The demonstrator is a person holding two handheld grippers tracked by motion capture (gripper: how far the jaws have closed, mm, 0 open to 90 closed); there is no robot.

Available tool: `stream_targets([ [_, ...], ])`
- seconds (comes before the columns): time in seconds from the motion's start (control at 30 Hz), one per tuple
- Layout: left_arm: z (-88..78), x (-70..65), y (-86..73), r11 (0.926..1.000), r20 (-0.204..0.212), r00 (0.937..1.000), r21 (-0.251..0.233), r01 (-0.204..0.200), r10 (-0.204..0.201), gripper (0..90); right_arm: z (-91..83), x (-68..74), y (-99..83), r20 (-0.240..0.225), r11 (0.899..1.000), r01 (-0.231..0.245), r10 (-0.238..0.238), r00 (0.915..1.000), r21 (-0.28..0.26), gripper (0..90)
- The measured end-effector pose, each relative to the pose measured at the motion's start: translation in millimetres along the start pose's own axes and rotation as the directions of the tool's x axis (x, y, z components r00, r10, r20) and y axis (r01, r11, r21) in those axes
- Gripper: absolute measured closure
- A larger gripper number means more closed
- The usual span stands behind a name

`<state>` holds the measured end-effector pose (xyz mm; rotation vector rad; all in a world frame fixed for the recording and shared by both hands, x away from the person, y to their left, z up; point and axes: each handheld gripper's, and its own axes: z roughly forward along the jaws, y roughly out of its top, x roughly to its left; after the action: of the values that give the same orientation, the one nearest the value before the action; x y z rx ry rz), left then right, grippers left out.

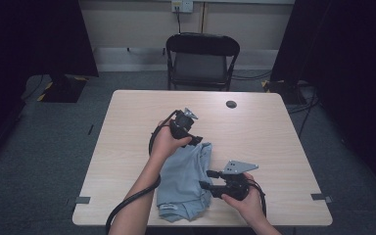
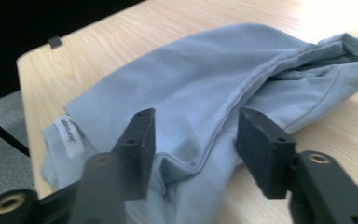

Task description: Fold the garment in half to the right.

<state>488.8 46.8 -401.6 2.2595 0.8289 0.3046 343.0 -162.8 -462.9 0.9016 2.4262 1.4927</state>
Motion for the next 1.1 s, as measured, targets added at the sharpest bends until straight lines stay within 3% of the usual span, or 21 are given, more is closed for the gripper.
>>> stream_targets([
  [0.23,-8.4,11.5,-18.0,0.9997,-0.034,0.9993,0.016,0.018,-0.017,33.9,3.3,-6.4,0.3,-0.014,0.999,-0.022,0.022,0.9996,0.040,70.3],
  [0.37,-13.0,18.0,-29.9,0.9995,-0.053,0.9983,0.021,0.025,-0.024,33.9,-4.7,-10.7,-5.1,-0.024,0.999,-0.020,0.021,0.9995,0.046,84.2],
  [0.5,-15.7,26.6,-43.3,0.9985,-0.076,0.9965,0.037,0.040,-0.037,33.9,-13.0,-22.0,-18.4,-0.042,0.996,-0.074,0.077,0.9961,0.058,89.8],
  [0.67,-23.5,37.7,-61.5,0.9968,-0.102,0.9922,0.029,0.074,-0.071,33.5,-13.8,-25.1,-29.9,-0.032,0.993,-0.049,0.053,0.9981,0.103,90.0],
  [0.73,-27.1,39.4,-65.1,0.9970,-0.105,0.9920,0.024,0.073,-0.071,33.2,-19.6,-26.6,-31.0,-0.012,0.995,-0.056,0.057,0.9983,0.086,90.0],
  [0.77,-28.8,40.0,-66.1,0.9971,-0.107,0.9918,0.021,0.073,-0.070,33.2,-23.7,-27.9,-29.3,-0.016,0.995,-0.077,0.078,0.9968,0.056,85.9],
  [0.8,-30.2,40.1,-66.6,0.9973,-0.108,0.9917,0.018,0.072,-0.069,33.2,-26.6,-28.9,-25.6,-0.031,0.993,-0.112,0.113,0.9931,0.034,72.8],
  [0.9,-32.5,39.7,-67.3,0.9974,-0.108,0.9917,0.013,0.071,-0.069,32.9,-27.8,-29.3,-21.0,-0.039,0.991,-0.135,0.136,0.9900,0.021,67.9],
  [0.93,-33.2,39.2,-67.4,0.9976,-0.107,0.9920,0.011,0.069,-0.067,32.9,-24.7,-26.5,-11.4,-0.037,0.993,-0.116,0.116,0.9926,0.014,63.6],
  [1.0,-33.8,37.2,-67.8,0.9975,-0.101,0.9926,0.013,0.069,-0.068,32.8,-9.2,-25.5,-9.1,-0.005,0.994,-0.090,0.090,0.9959,0.059,61.4],
  [1.1,-35.3,34.1,-67.5,0.9985,-0.101,0.9936,0.017,0.051,-0.049,32.8,0.5,-24.7,-12.4,0.003,0.991,-0.092,0.092,0.9957,0.095,62.5],
])
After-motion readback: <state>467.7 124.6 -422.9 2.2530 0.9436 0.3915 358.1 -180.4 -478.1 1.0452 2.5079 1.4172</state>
